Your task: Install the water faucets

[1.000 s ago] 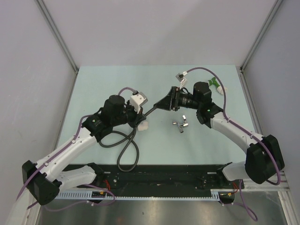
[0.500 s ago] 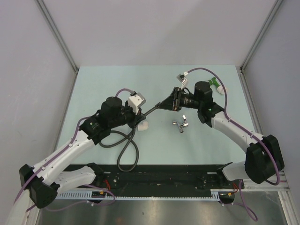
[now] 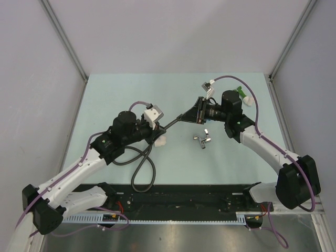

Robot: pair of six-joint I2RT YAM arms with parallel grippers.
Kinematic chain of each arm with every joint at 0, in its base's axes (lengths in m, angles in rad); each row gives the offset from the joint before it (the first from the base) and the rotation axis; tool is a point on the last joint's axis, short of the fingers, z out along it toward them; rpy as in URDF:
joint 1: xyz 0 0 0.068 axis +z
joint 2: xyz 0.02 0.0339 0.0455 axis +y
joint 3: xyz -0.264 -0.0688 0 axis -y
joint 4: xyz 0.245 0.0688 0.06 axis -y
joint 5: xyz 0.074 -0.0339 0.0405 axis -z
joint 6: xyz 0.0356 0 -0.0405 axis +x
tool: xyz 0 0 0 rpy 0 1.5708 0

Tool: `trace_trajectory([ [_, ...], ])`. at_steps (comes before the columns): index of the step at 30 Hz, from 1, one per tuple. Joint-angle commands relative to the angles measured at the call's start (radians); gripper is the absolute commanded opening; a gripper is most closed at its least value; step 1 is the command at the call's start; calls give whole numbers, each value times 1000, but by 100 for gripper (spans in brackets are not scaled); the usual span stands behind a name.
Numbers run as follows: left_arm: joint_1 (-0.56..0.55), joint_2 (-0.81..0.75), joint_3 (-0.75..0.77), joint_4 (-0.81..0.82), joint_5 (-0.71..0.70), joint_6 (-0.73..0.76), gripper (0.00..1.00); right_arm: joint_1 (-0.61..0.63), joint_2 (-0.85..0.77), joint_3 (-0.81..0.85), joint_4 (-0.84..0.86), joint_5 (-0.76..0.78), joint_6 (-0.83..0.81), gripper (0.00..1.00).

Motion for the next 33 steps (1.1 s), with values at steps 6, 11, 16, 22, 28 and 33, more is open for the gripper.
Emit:
trace_trajectory([
  [6,7,-40,-124,7,-42,-32,43,-25,-42,37,158,38,-28,0],
  [11,6,-92,-120,119,-42,-42,77,33,-42,89,15,48,-161,0],
  [16,6,-114,-117,184,-2,22,82,85,-47,201,-220,117,-417,0],
  [22,6,-178,-210,405,18,102,86,166,-41,336,-467,226,-622,0],
  [28,6,-169,-192,500,58,189,86,244,-13,426,-607,295,-752,0],
  [33,4,-106,-149,514,116,199,81,298,14,482,-674,329,-784,0],
])
